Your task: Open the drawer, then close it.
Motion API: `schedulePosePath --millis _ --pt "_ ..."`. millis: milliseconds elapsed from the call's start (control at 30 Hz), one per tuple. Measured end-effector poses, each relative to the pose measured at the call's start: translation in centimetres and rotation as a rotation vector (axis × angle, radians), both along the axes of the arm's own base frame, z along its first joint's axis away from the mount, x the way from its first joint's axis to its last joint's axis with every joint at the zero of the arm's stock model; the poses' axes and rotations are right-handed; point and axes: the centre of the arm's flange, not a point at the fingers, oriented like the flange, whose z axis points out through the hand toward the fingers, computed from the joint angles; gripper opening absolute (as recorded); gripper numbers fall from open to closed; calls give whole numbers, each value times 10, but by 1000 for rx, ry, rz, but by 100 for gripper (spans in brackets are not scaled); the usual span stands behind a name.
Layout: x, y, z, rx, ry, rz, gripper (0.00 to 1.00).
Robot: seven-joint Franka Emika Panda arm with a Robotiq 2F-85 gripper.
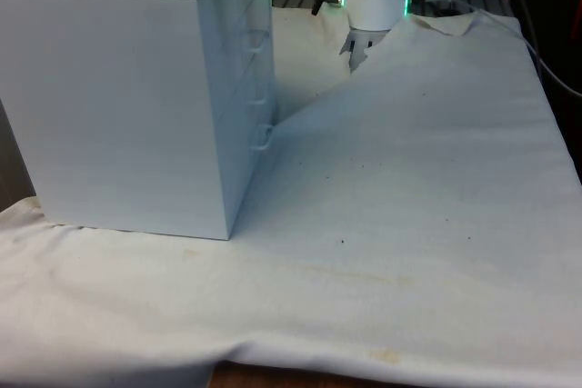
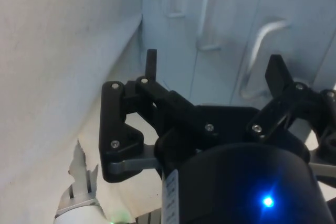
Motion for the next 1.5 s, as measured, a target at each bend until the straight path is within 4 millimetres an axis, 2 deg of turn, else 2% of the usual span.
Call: schedulePosePath --millis 333,1067,1267,1300,1367,1400,1500 --pt "0 14 -1 -24 2 5 100" --pt "1 18 -16 -81 30 11 99" --pt "1 16 -10 -105 31 8 69" --pt "1 17 -9 -110 30 8 59" --pt "1 17 -9 -110 31 8 49" --pt "1 18 -8 -111 30 8 49" --pt "1 18 -7 -116 29 8 34"
